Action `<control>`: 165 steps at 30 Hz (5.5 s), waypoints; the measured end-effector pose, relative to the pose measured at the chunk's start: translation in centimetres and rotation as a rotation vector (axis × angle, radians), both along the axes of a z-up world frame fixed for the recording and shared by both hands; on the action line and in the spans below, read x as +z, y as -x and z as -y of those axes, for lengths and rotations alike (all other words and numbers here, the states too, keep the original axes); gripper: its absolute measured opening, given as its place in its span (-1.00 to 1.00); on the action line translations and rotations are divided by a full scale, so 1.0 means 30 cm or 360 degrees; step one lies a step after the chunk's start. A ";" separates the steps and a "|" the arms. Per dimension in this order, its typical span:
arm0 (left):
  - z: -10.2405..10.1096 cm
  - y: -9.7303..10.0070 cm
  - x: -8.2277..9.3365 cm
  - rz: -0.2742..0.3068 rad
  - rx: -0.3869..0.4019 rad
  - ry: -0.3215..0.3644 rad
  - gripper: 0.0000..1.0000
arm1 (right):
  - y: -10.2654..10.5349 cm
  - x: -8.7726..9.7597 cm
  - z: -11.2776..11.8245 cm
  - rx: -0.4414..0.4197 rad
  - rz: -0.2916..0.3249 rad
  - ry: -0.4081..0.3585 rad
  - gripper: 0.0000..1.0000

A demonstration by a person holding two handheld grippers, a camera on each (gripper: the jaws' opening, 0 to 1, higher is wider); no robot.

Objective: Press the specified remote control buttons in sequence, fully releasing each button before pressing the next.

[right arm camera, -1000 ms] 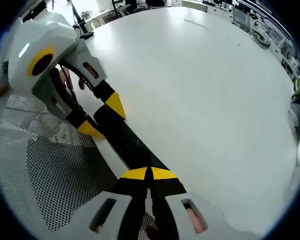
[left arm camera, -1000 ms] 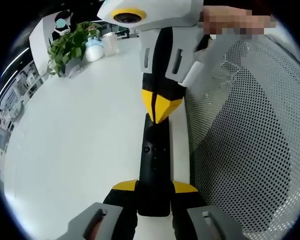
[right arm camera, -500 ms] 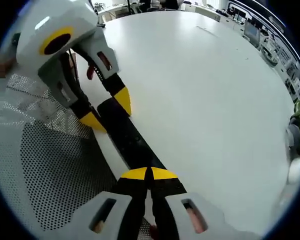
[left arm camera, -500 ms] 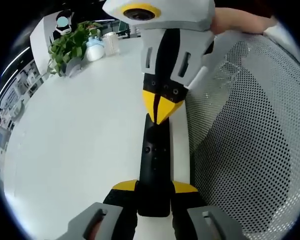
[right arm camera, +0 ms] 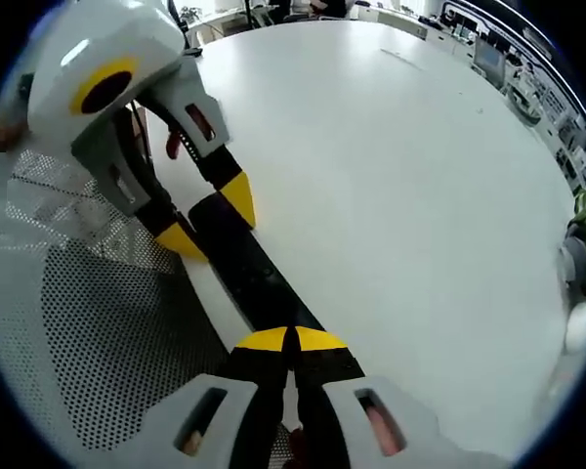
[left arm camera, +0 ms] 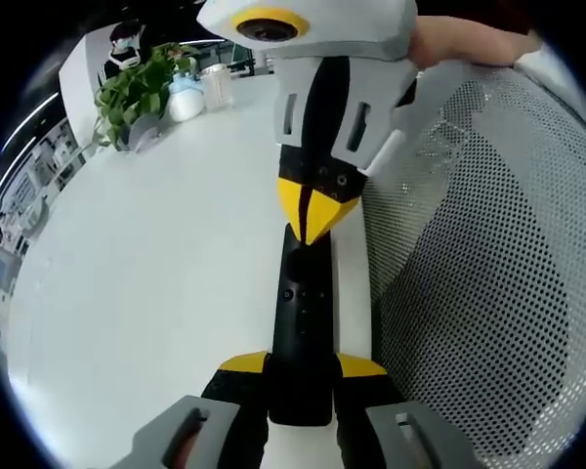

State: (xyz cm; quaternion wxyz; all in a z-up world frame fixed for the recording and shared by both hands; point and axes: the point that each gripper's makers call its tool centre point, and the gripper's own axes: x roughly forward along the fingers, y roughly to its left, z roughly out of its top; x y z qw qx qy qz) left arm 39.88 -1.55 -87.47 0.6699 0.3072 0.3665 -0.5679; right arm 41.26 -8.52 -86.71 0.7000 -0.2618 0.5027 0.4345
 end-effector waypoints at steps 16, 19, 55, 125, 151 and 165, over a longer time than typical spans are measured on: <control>0.004 -0.001 0.000 0.0001 0.0006 0.0012 -0.51 | -0.001 0.000 0.000 -0.0028 -0.0016 -0.0002 -1.00; 0.004 -0.001 0.000 0.0001 0.0006 0.0013 -0.51 | -0.001 0.001 0.001 -0.0047 -0.0032 -0.0016 -1.00; 0.007 0.001 0.000 0.0014 -0.0031 0.0007 -0.51 | -0.006 0.011 -0.010 -0.0065 -0.0043 -0.0034 -1.00; 0.025 0.007 0.001 0.0007 -0.0021 0.0060 -0.51 | 0.013 -0.001 -0.025 -0.0015 -0.0060 -0.0063 -1.00; 0.028 0.010 0.002 0.0027 -0.0045 0.0015 -0.52 | 0.017 0.002 -0.027 0.0054 -0.0019 0.0025 -1.00; 0.029 0.013 0.003 0.0040 -0.0075 0.0003 -0.51 | 0.012 0.002 -0.038 0.0091 0.0025 0.0031 -1.00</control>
